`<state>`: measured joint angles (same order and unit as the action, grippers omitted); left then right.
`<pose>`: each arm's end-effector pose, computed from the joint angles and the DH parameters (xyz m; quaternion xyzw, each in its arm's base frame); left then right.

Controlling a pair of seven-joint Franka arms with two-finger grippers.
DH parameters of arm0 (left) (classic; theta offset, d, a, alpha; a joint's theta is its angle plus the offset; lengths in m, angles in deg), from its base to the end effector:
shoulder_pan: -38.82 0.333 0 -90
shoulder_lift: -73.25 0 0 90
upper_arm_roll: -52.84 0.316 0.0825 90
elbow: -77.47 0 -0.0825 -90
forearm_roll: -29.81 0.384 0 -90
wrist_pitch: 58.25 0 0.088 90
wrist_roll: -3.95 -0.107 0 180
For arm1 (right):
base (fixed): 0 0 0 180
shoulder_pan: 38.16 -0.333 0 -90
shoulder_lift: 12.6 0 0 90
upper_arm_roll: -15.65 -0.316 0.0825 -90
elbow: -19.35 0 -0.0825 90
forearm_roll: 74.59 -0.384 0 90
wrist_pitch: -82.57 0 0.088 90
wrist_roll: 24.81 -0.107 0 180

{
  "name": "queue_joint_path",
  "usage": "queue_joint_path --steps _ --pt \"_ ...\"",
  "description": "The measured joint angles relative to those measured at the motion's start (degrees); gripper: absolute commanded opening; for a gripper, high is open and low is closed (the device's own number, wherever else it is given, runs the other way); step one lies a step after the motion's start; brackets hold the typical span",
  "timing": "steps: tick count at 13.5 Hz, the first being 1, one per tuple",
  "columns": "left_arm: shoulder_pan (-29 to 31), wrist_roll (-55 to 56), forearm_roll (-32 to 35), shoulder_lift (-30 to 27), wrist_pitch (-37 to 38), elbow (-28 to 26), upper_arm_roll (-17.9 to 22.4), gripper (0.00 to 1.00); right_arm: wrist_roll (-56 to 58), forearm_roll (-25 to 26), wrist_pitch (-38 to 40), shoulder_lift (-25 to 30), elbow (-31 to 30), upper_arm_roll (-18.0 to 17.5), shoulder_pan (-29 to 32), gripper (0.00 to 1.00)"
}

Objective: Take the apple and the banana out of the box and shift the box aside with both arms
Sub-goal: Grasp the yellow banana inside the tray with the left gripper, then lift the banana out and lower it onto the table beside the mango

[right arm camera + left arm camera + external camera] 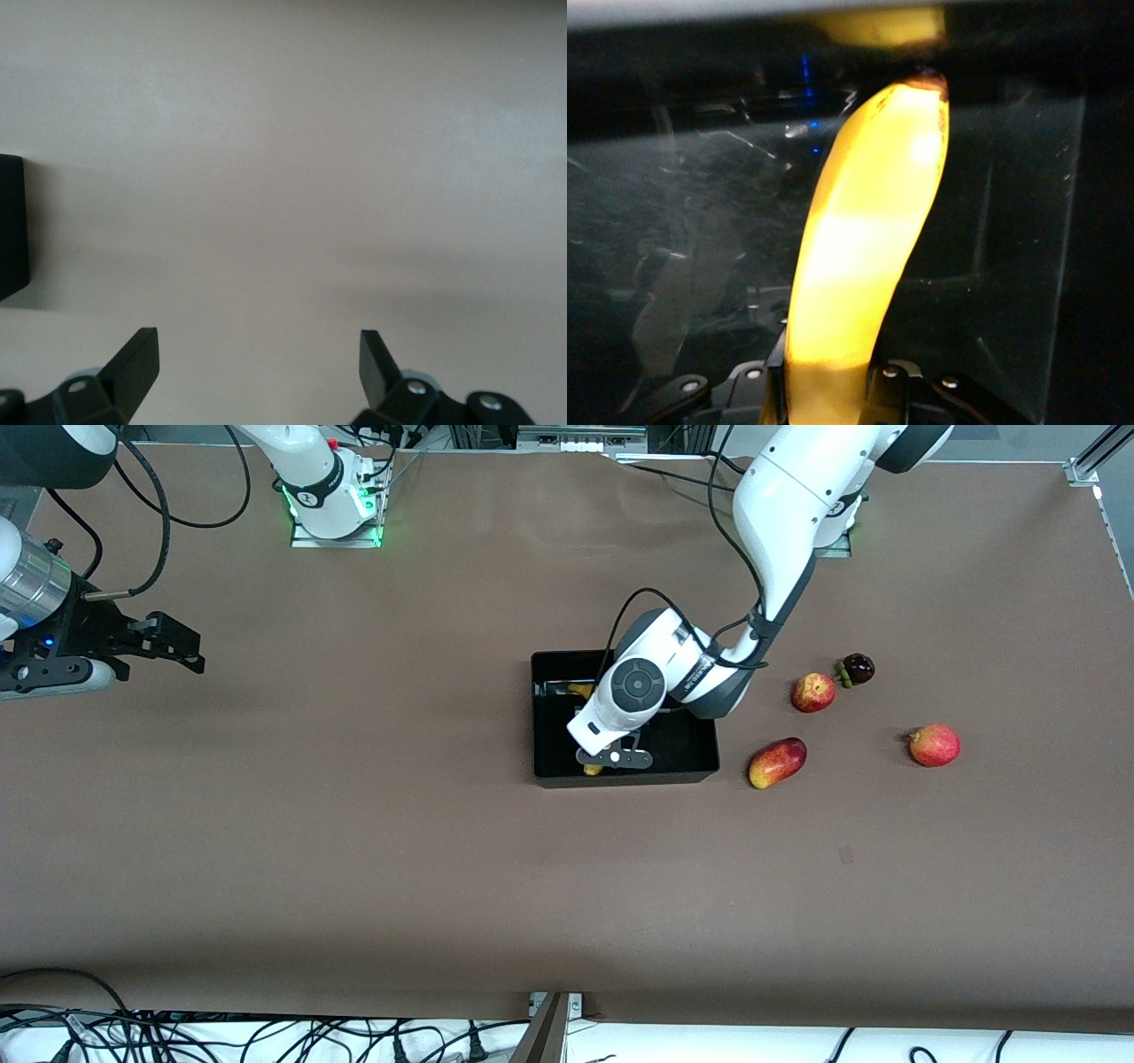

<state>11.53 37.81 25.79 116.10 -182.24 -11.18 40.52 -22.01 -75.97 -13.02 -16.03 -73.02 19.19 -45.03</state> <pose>0.5450 -0.4278 0.2082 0.9931 -0.0050 -0.1077 0.0470 0.5780 0.0370 0.5795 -0.9986 -0.0523 0.0018 0.0101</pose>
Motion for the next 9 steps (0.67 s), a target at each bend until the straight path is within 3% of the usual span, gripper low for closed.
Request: queue_joint_path --steps 5,9 --pt "6.3 -0.3 0.0 -6.7 15.8 4.8 0.1 0.0 0.0 0.0 0.0 0.0 0.0 0.0 0.0 1.0" --pt "11.0 -2.4 1.1 -8.1 31.6 12.3 0.6 0.0 0.0 0.0 0.0 0.0 0.0 0.0 0.0 1.0"
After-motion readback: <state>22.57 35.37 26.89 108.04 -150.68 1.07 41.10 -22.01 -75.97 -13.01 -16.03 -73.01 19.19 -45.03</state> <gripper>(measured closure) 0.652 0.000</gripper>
